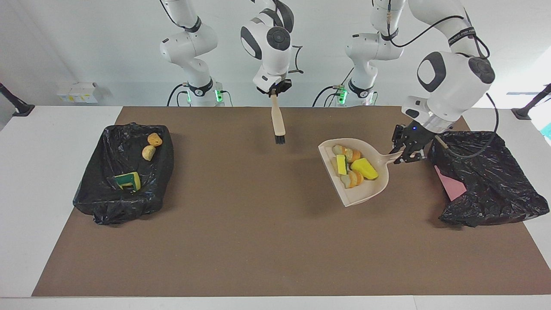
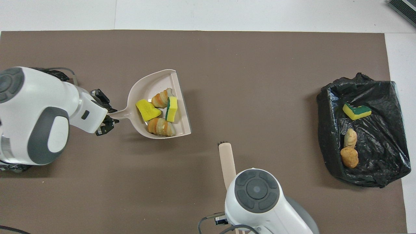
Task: Sweep and dump trash in bin
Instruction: 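Carry the dustpan to the black bag with the left gripper, then tip the dustpan over the bag with the left gripper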
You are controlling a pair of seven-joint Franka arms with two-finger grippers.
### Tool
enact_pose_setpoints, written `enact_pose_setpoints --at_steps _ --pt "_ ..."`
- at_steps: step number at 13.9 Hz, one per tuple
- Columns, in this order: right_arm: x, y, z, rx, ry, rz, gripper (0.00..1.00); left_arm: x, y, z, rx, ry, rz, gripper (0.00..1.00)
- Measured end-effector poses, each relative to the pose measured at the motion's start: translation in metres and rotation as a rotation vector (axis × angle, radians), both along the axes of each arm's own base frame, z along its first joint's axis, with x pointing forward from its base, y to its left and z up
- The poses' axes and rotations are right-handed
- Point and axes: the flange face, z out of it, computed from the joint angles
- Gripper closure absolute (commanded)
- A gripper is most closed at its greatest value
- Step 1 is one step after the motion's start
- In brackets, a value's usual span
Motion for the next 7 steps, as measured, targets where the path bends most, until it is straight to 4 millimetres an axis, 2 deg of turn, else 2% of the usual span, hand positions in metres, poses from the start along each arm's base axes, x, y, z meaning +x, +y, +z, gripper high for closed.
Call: enact_pose_setpoints --at_steps 2,4,7 --pt "-0.017 0.020 -0.029 -0.011 0.002 -0.003 1.00 0.004 0.033 0.014 -0.002 0.000 -0.010 1.00" --pt "-0.033 0.040 -0.059 -0.032 -0.008 -0.040 1.00 0.006 0.072 0.016 -0.002 0.000 -0.021 1.00" --pt "-0.038 0.040 -0.082 -0.063 0.014 -0.057 1.00 0.006 0.130 0.014 0.002 -0.009 -0.025 1.00"
